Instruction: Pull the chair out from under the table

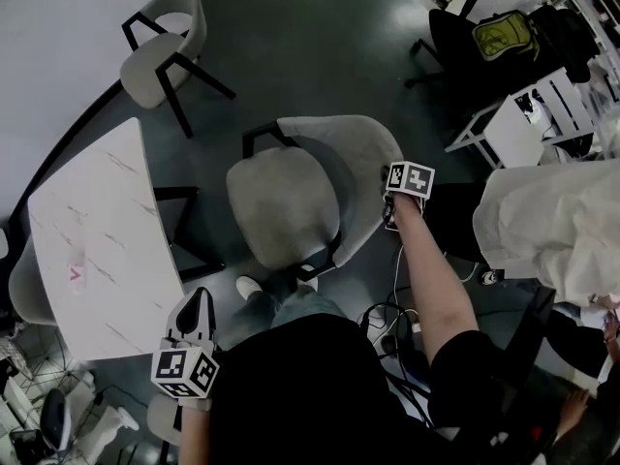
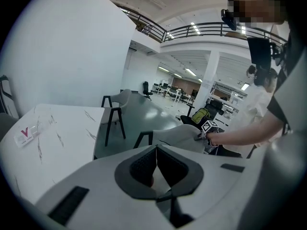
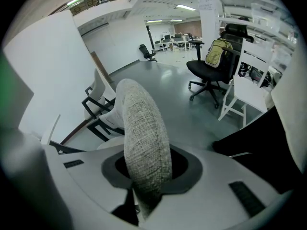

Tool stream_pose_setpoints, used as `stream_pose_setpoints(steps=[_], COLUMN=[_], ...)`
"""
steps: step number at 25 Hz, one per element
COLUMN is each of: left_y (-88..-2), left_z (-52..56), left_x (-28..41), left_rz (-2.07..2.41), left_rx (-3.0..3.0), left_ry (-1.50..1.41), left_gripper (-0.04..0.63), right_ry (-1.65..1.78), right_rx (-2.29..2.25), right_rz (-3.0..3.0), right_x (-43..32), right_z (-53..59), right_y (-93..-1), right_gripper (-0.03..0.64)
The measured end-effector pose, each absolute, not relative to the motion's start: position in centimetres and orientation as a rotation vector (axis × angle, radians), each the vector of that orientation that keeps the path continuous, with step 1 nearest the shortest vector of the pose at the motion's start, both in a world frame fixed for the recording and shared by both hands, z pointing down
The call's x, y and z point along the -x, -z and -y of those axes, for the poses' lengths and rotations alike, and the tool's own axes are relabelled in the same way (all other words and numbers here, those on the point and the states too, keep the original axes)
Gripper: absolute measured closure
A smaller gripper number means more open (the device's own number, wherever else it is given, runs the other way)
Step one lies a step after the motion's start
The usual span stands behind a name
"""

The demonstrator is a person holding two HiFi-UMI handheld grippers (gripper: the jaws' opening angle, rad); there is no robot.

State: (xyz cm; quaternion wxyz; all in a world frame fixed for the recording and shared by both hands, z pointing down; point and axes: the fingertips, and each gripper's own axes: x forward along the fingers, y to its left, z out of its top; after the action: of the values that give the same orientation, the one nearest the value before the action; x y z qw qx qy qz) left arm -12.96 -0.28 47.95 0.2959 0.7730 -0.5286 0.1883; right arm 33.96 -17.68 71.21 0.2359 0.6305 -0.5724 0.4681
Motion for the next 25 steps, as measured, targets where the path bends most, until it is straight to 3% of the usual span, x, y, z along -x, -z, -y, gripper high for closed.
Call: stream_pose_setpoints(steps=[25], left_y=[-48.5], left_z=[0.3], left_x=[8.5], left_rz=[1.339], left_rx=[-2.072], left_ry=[-0.582], left_gripper=[0.591], right_ry=[-1.322], right_rx=[-1.883], right_rz=[1.437], right_x=[-46.8], right_z=[16.6], right_y=[-71.1], right_gripper=[0.515])
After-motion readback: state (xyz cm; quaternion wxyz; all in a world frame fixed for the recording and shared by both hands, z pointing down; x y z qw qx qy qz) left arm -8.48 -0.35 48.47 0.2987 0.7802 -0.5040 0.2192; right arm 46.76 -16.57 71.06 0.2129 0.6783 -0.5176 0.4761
